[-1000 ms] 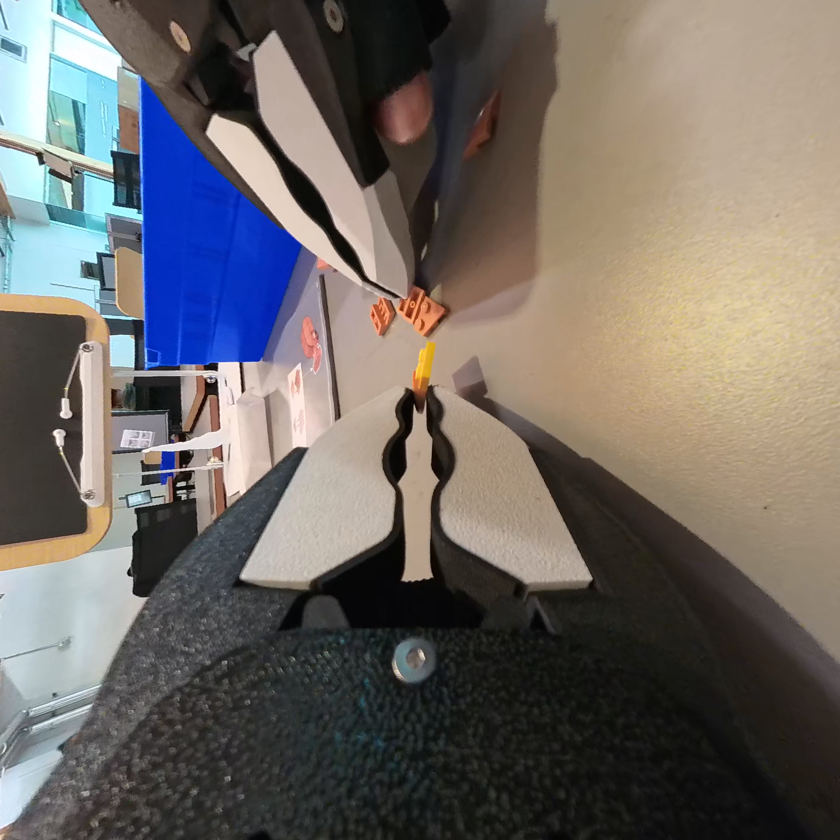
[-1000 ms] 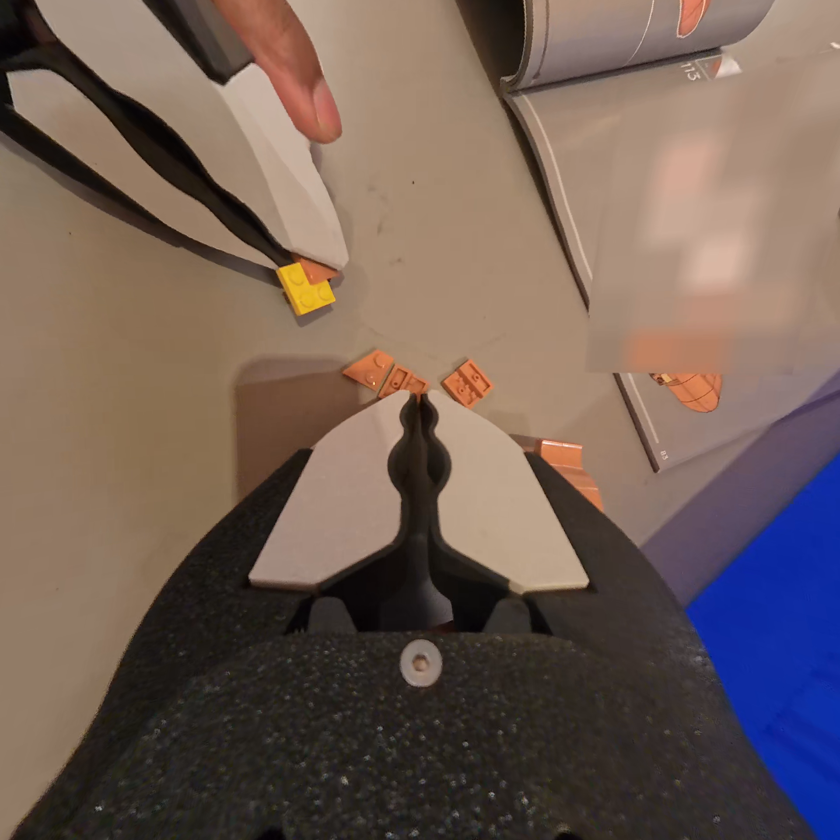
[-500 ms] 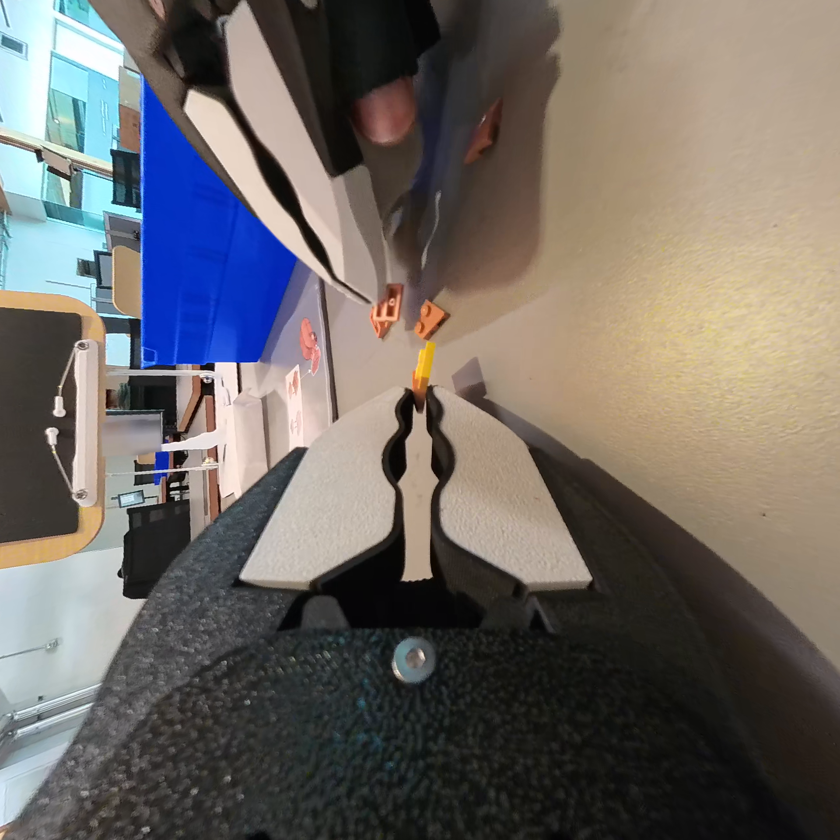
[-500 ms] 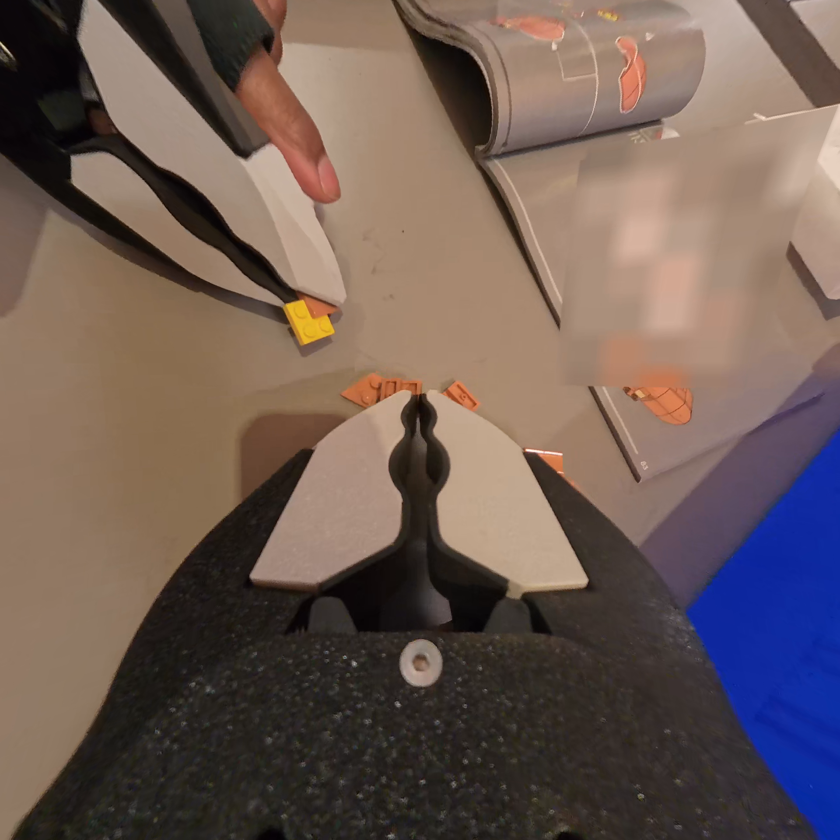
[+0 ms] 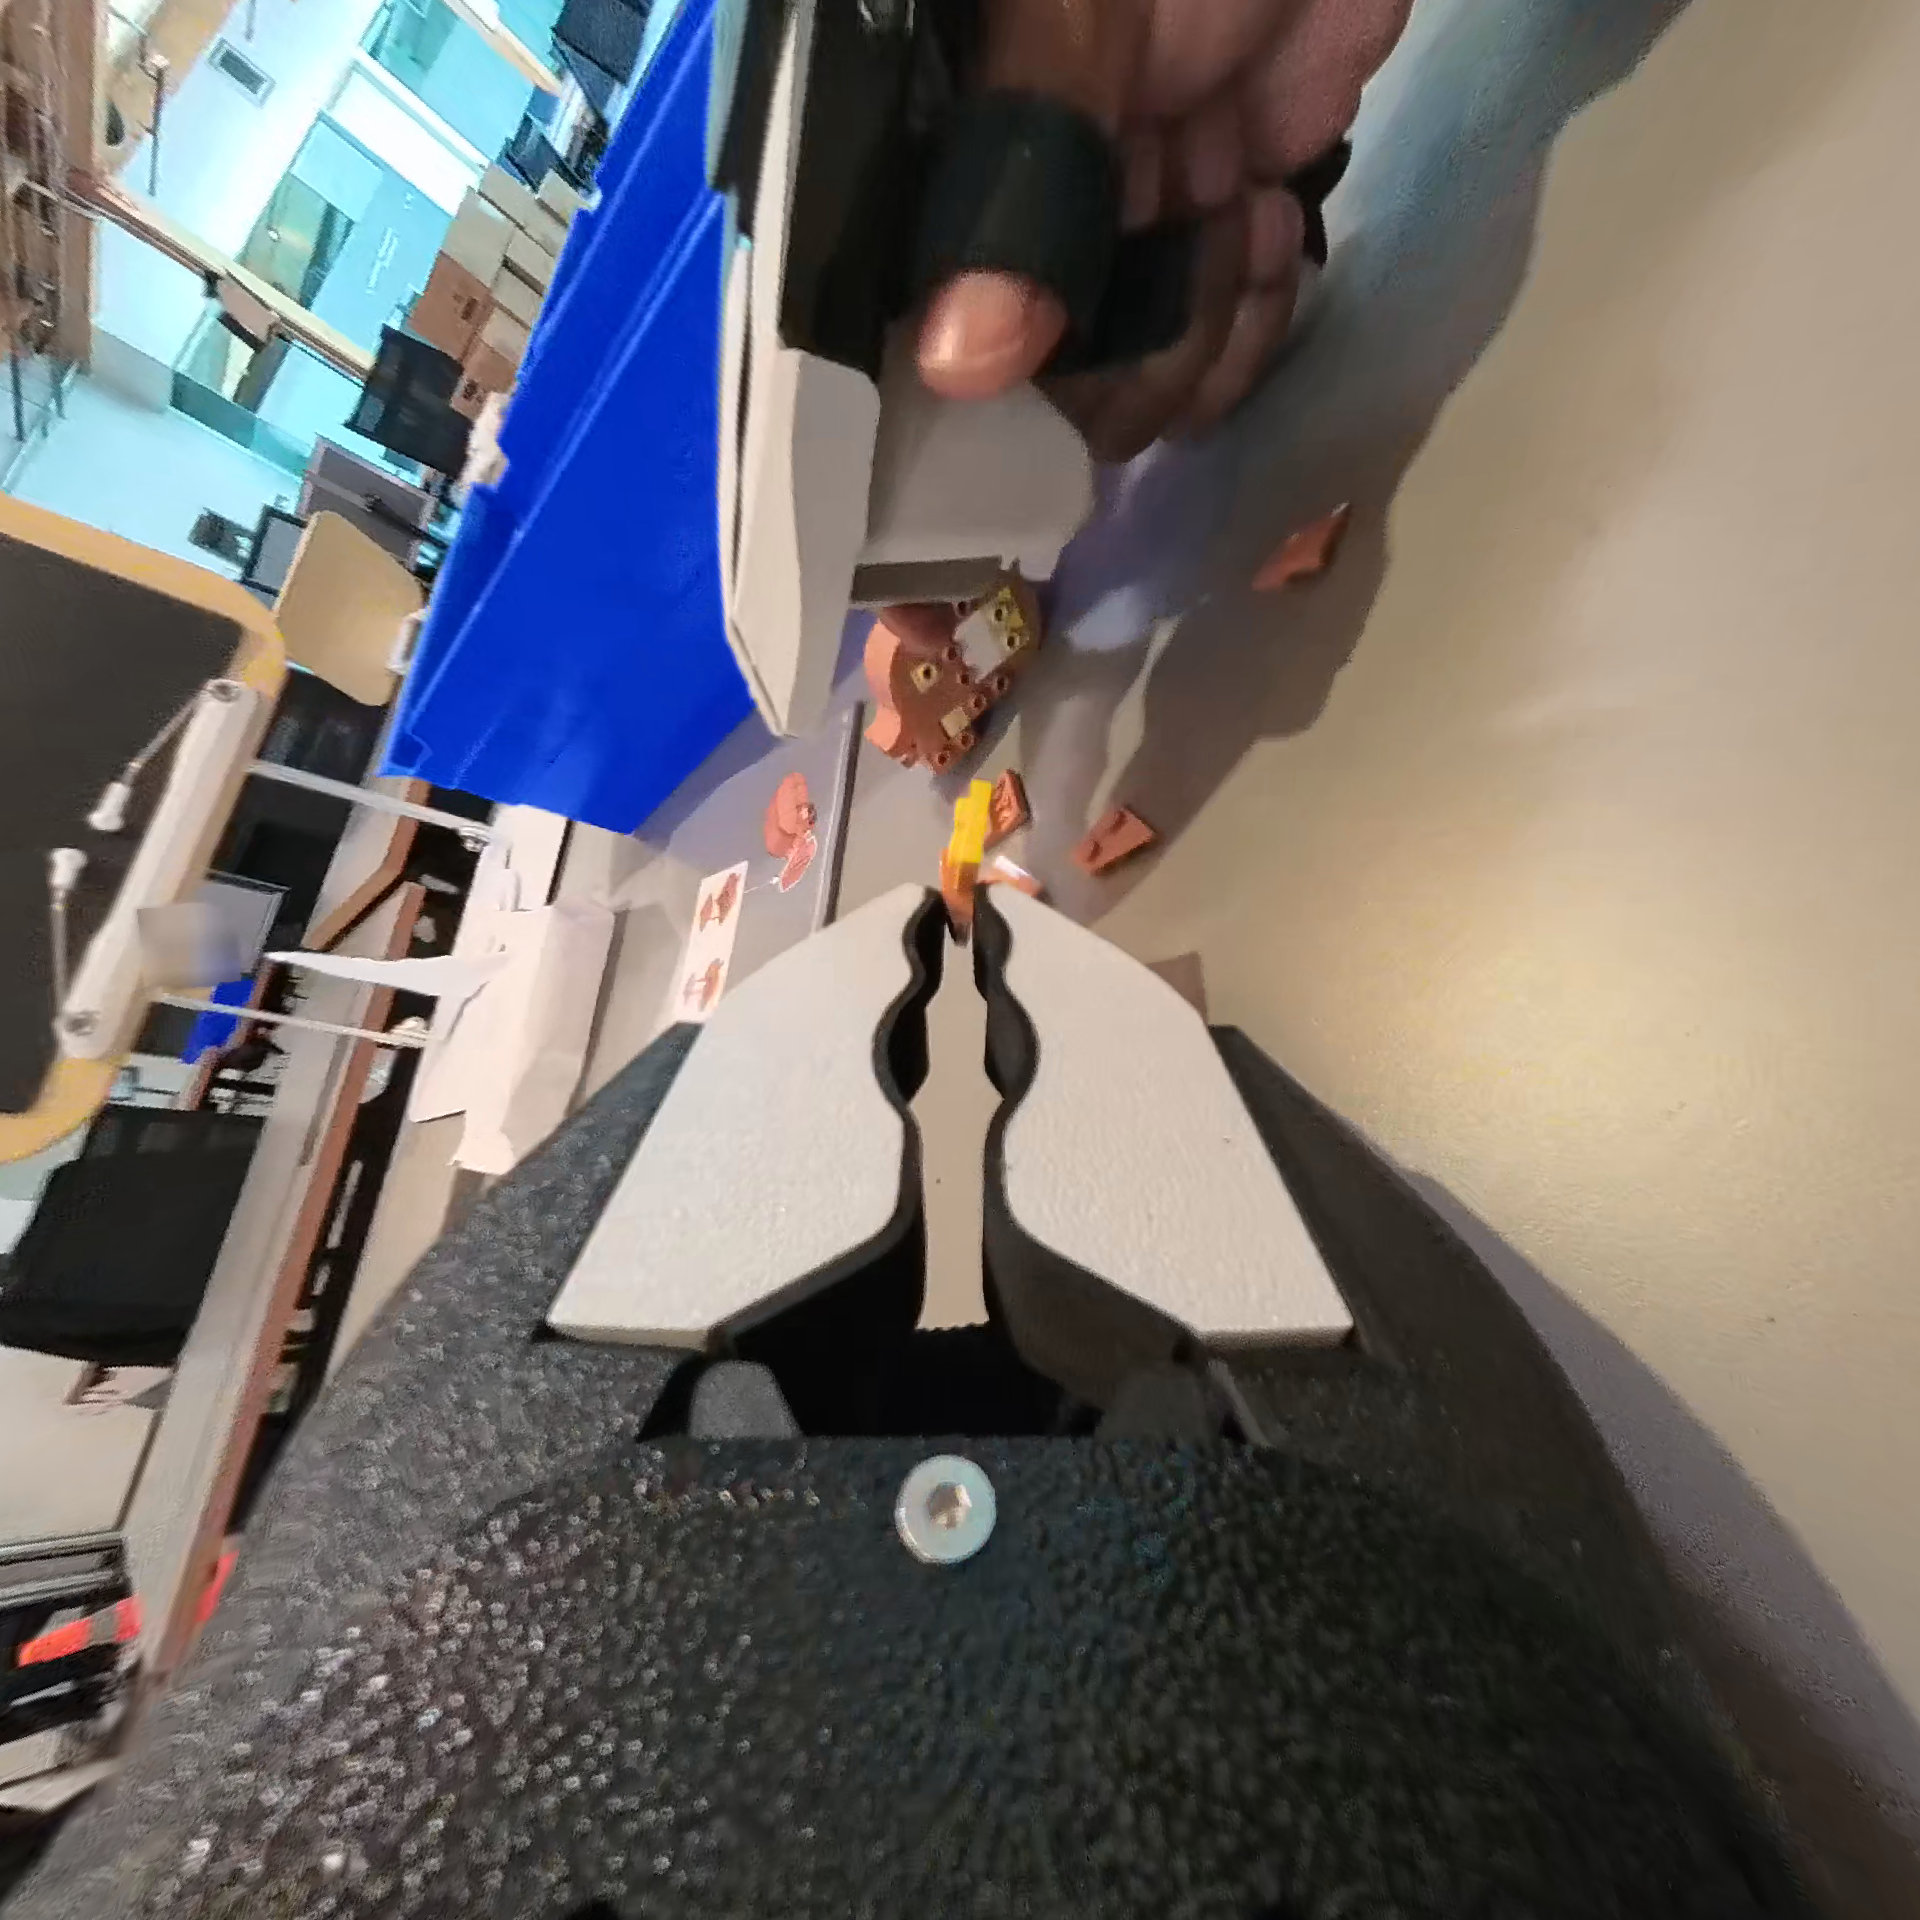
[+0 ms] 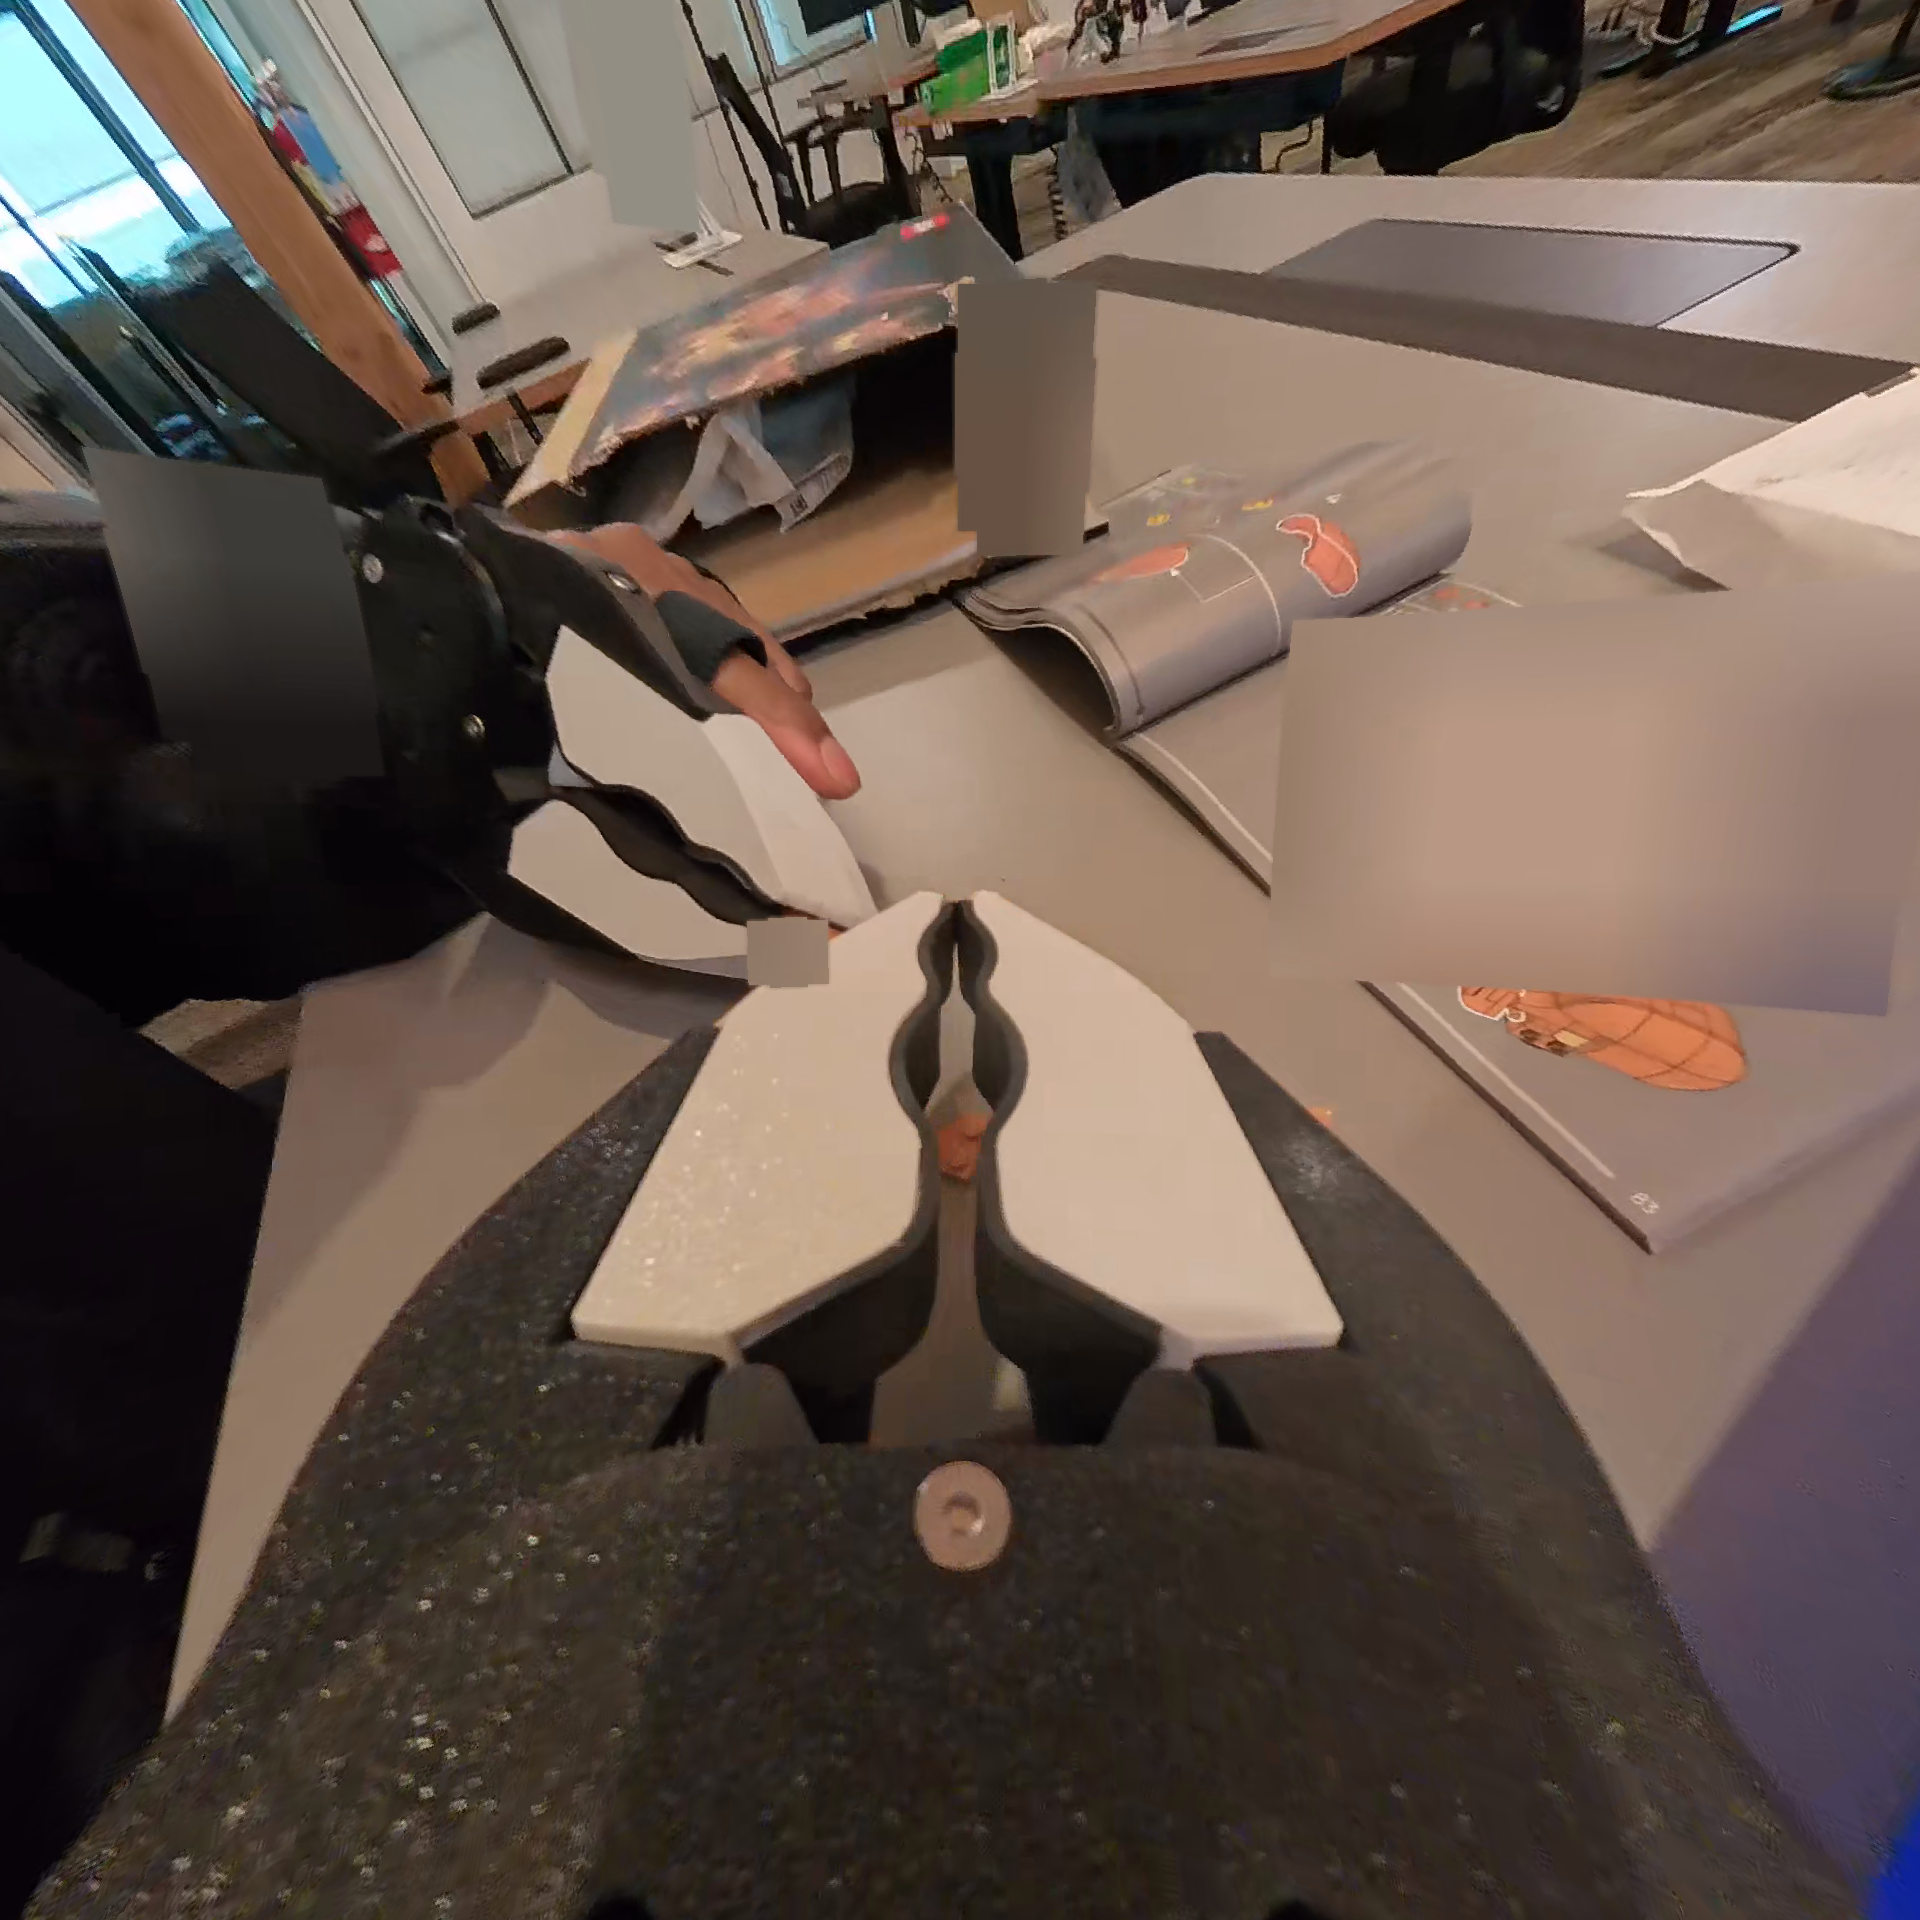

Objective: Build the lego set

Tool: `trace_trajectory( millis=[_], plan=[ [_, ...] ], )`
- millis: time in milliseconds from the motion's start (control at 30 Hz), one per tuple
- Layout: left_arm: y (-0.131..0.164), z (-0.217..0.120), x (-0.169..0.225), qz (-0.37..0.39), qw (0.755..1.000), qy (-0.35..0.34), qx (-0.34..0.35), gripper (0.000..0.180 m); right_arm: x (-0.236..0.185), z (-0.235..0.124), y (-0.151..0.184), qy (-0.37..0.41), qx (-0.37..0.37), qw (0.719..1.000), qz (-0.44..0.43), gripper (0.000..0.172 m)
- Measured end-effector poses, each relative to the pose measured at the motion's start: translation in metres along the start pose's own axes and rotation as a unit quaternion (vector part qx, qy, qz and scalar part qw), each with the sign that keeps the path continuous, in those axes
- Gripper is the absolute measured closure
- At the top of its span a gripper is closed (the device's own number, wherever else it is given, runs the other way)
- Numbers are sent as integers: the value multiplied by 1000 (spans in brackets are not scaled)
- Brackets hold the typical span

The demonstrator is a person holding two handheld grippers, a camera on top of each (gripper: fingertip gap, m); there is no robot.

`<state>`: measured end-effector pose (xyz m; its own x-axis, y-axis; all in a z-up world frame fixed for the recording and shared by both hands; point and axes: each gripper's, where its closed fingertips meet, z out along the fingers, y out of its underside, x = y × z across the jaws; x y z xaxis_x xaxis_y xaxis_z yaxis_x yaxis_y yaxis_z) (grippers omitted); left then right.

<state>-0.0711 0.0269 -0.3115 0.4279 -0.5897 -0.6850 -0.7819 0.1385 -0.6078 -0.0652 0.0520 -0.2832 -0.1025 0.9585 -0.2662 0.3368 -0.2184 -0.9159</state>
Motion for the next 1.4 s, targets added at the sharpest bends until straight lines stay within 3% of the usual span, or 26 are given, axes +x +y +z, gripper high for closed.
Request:
trace_trajectory(
  millis=[333, 567, 900, 1000, 1133, 1400],
  plan=[
    [21, 5, 6, 49, 997, 8, -59, 176, 14, 13, 37, 70, -154, 978, -120, 164],
    [25, 4, 5, 82, 993, 3, -80, 176, 18, 17, 46, 111, -236, 930, -259, 164],
    [25, 2, 6, 105, 991, 0, -85, 176, 41, 21, 49, 143, -309, 899, -275, 166],
    [27, 2, 7, 113, 989, 1, -91, 176, 38, 23, 59, 134, -328, 892, -279, 168],
    [31, 1, 8, 113, 989, 10, -94, 176, 19, 27, 56, 91, -317, 907, -261, 163],
    [32, -2, 15, 107, 991, 36, -66, 176, 11, 28, 51, 4, -326, 889, -321, 152]
  ],
)
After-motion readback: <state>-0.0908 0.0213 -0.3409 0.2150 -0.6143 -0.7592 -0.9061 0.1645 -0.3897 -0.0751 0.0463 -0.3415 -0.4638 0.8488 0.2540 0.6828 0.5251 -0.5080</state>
